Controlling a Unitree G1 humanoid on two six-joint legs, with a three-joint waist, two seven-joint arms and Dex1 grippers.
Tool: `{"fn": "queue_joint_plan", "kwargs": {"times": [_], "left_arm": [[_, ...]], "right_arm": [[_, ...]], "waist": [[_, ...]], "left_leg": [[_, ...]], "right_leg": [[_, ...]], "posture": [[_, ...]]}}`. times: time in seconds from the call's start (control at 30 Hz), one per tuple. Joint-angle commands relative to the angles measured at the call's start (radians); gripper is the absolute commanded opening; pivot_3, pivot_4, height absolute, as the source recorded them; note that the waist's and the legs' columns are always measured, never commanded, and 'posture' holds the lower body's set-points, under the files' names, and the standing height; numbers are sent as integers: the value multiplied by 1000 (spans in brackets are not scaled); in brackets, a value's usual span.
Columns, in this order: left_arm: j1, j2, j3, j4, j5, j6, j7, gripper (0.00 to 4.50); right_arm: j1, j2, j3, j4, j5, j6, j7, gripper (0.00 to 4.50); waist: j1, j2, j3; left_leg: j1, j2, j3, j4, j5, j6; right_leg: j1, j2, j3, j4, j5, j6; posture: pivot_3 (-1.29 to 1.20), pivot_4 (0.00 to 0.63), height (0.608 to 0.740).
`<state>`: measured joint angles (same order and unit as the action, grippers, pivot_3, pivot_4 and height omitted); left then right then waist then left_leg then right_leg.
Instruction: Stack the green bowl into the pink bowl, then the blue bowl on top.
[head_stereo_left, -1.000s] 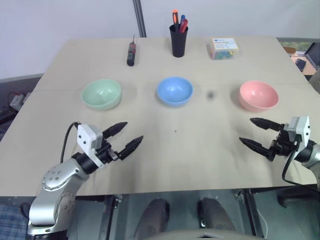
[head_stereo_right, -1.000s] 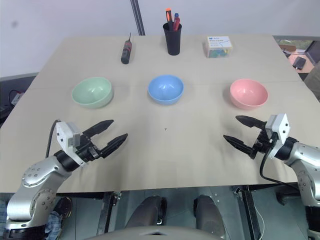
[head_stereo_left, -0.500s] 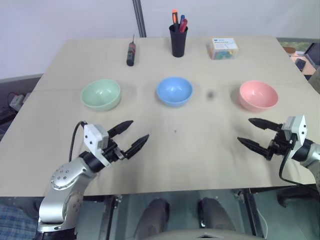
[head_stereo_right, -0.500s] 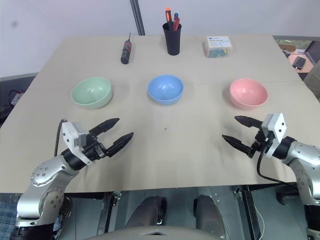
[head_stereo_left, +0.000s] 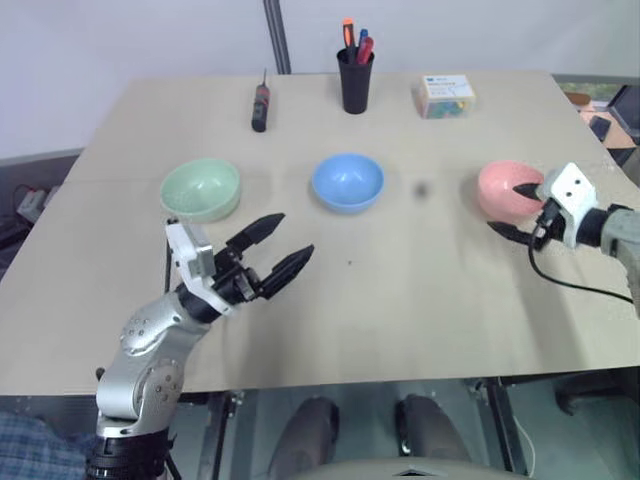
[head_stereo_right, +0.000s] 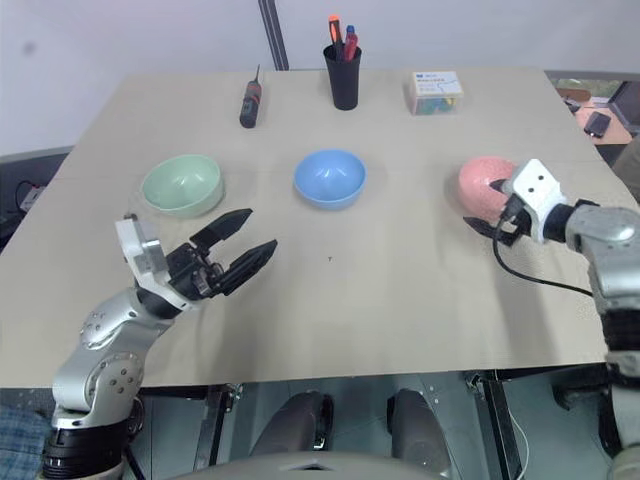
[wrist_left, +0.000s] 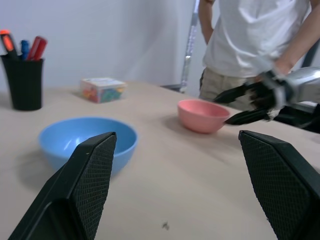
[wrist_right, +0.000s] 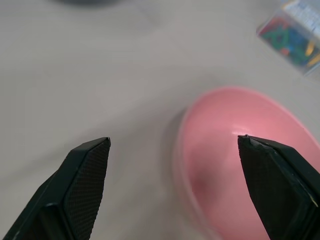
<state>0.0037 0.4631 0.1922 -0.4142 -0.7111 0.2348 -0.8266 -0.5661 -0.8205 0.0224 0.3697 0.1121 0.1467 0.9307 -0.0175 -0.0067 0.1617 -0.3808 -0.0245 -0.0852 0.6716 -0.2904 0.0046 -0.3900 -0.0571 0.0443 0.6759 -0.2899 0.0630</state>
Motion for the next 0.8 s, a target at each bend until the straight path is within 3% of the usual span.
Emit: {"fn": "queue_joint_plan", "kwargs": {"times": [0.03, 0.07, 0.2, 0.23, 0.33, 0.43, 0.47, 0.5, 0.7, 0.8], "left_arm": [[-7, -6, -4, -31, -12, -14, -5, 4142], [-6, -9, -8, -30, -10, -16, -6, 4142], [4, -14, -14, -33, -1, -25, -13, 4204], [7, -14, -13, -35, -1, -26, -13, 4204], [17, -15, -5, -38, -3, -28, -12, 4204], [25, -14, -4, -32, 3, -35, -18, 4204], [25, -14, -4, -29, 3, -36, -19, 4204], [27, -13, -3, -27, 3, -38, -20, 4204], [17, -8, 0, -10, 2, -43, -32, 4204], [21, 0, 11, 0, 5, -49, -42, 4204]], "right_arm": [[-94, 23, 57, 161, -85, -78, 0, 4310], [-121, 33, 82, 219, -111, -102, 10, 4310], [-206, 65, 148, 400, -196, -197, 5, 3281], [-217, 69, 151, 418, -200, -213, 8, 2668], [-235, 77, 150, 448, -204, -244, 19, 1973], [-234, 78, 147, 468, -211, -277, 27, 751], [-233, 78, 145, 471, -213, -282, 27, 599], [-231, 78, 143, 473, -214, -287, 28, 25], [-212, 69, 134, 421, -212, -310, 54, 25], [-146, 53, 139, 201, -164, -274, 141, 25]], "waist": [[0, 0, 0], [0, 0, 0], [0, 0, 0], [0, 0, 0], [0, 0, 0], [0, 0, 0], [-1, 0, 0], [-2, -1, -1], [-1, -1, -1], [-1, -1, -1]], "left_leg": [[-1, 0, 1, 0, 0, 0], [-3, 0, 1, 0, 0, 0], [-4, 0, 2, 0, 0, 0], [-3, 0, 2, 0, 0, 0], [-3, 0, 2, 0, 0, 0], [-3, 0, 2, 0, 0, 0], [-3, 0, 2, 0, 0, 0], [-2, 0, 2, 0, 0, 0], [-2, 1, 2, 0, 0, 0], [-2, 1, 2, 0, 0, 0]], "right_leg": [[-2, 0, 1, 0, 0, 0], [-3, 0, 1, 0, 0, 0], [-5, 0, 2, 0, 0, 0], [-5, 0, 2, 0, 0, 0], [-4, 0, 2, 1, 0, 0], [-4, 0, 2, 1, 0, 0], [-4, 0, 2, 1, 0, 0], [-4, 0, 3, 1, 0, 0], [-4, 0, 3, 2, 0, 0], [-4, 0, 2, 1, 0, 0]], "posture": [[0, 150, 740], [0, 150, 740], [0, 150, 740], [0, 150, 740], [0, 150, 740], [0, 150, 740], [0, 150, 740], [0, 150, 740], [0, 150, 740], [0, 150, 740]]}}
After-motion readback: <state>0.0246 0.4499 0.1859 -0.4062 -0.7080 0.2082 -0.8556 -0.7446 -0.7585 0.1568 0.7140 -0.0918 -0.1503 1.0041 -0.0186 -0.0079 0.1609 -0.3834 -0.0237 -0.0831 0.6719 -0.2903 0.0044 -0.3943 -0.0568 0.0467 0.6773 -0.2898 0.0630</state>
